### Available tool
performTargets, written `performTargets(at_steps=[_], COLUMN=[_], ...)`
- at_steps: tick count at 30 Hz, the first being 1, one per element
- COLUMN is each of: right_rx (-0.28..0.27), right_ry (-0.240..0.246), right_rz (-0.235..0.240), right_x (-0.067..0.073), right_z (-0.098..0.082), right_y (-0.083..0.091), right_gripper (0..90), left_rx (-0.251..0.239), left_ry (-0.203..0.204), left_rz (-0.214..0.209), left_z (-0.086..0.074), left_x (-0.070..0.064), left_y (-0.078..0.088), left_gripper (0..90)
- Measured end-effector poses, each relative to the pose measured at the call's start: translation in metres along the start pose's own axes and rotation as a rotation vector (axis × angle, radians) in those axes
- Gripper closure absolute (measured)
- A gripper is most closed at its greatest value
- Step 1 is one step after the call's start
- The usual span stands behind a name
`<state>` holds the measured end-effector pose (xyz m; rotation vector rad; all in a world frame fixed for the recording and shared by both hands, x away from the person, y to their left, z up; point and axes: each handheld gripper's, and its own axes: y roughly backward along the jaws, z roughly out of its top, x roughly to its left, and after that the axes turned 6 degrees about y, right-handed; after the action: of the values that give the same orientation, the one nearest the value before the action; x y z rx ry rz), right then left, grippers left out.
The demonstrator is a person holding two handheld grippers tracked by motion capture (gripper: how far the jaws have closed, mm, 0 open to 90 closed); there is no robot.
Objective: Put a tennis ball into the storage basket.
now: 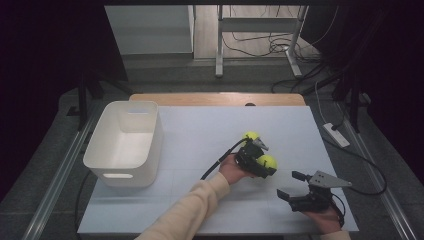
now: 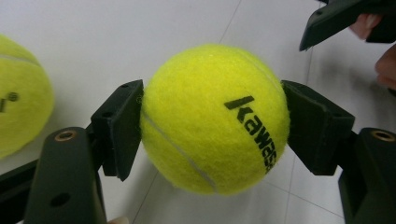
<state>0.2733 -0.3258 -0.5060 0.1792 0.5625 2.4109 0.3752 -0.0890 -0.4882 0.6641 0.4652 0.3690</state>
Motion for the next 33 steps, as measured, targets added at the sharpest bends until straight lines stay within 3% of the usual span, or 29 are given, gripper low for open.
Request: performTargets(at_steps=[12,33], right_rx=[-0.003,0.000], right_ry=[0.000,0.000], right_rz=[0.001,0.000], right_x=[0.000,0.000], right_z=[0.000,0.000], right_y=[0.000,-0.001], right_gripper=[7.1,7.1], left_rx=[-0.062,-0.131], left_ry=[-0.009,-0.018], left_rz=[0.005,0.001], left_z=[0.000,-0.003], left_x=[-0.002,-0.004], left_y=[0.027,0.057], left_gripper=[27.1,27.2])
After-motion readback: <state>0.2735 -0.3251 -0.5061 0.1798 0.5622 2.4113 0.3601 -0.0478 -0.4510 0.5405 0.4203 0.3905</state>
